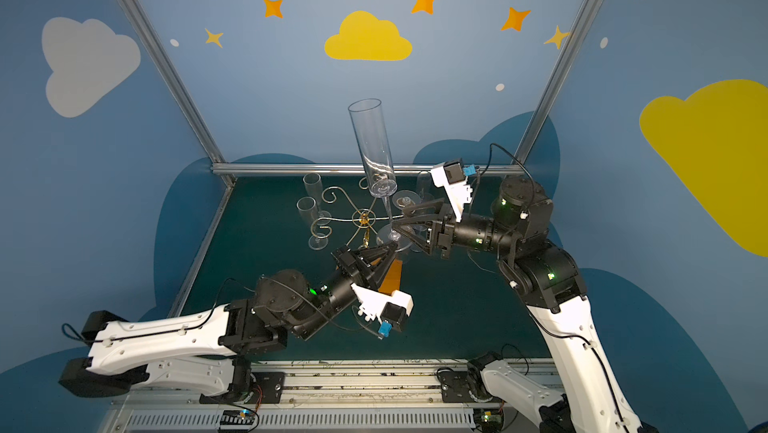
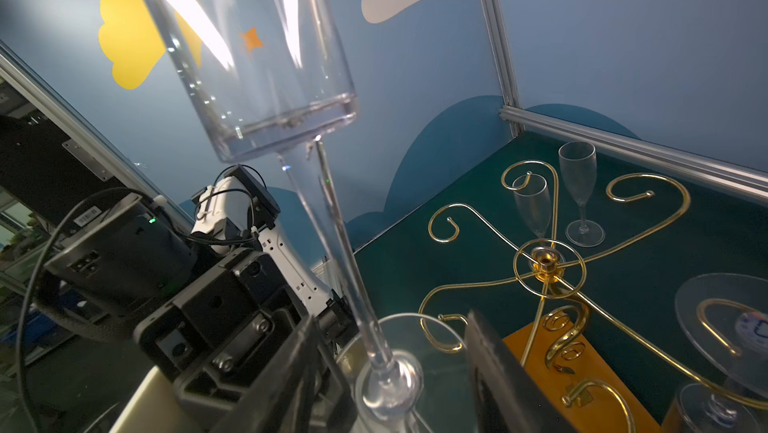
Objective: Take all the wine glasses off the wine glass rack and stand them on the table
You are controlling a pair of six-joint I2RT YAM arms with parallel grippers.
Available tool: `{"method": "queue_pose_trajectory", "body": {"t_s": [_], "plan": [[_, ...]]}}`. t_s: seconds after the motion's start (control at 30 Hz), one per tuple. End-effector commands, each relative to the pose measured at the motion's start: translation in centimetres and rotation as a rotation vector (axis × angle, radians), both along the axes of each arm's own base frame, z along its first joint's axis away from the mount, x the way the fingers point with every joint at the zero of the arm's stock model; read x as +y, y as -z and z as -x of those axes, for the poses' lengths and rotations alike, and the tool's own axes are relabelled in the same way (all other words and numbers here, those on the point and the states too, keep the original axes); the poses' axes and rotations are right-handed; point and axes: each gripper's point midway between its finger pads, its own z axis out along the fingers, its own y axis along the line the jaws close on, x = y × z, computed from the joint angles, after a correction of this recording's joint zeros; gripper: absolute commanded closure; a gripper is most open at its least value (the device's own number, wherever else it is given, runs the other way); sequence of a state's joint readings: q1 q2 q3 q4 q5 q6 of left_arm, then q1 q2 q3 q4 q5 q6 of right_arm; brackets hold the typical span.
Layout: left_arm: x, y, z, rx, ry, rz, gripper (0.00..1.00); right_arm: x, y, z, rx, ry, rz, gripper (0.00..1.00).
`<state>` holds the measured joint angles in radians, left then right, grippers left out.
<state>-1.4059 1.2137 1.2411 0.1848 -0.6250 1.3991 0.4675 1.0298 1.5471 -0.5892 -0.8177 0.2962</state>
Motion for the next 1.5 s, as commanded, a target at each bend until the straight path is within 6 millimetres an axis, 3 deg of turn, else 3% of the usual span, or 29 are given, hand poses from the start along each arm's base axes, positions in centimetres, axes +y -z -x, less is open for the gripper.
{"method": "queue_pose_trajectory", "body": {"t_s": [0.0,0.3,0.5,0.77,0.83,0.97,1.03,1.23,1.47], "plan": [[0.0,-0.6,0.0,-0.001,-0.009,0.013,0.97,0.3,0.3,-0.1,-0.031,0.002,0.022,0.47],[-0.8,0.0,0.0,-0.001,-0.009,-0.016,0.97,1.2,0.0,0.3,-0.084,-0.02,0.03,0.6],[-0.8,-0.1,-0.1,-0.001,-0.01,-0.01,0.97,1.5,0.5,0.3,-0.102,-0.011,0.055,0.82],[-0.6,0.4,-0.3,-0.01,-0.03,-0.027,0.97,1.7,0.5,0.3,-0.143,0.003,0.046,1.0],[-0.4,0.4,-0.3,-0.018,-0.035,-0.016,0.87,1.8,0.5,0.2,-0.143,0.003,0.042,1.0],[0.3,-0.1,-0.1,0.003,-0.027,0.045,0.44,2.0,0.4,-0.1,-0.147,0.008,0.039,1.0],[1.0,-0.8,0.0,0.048,-0.014,0.103,0.31,2.1,0.3,-0.4,-0.159,0.02,0.038,1.0],[4.1,-4.0,1.5,0.296,0.132,0.342,0.22,2.2,-0.1,-1.5,-0.209,0.058,0.052,1.0],[8.7,-5.5,-0.6,0.737,0.257,0.601,0.2,2.9,0.1,-2.7,-0.293,0.062,0.047,1.0]]}}
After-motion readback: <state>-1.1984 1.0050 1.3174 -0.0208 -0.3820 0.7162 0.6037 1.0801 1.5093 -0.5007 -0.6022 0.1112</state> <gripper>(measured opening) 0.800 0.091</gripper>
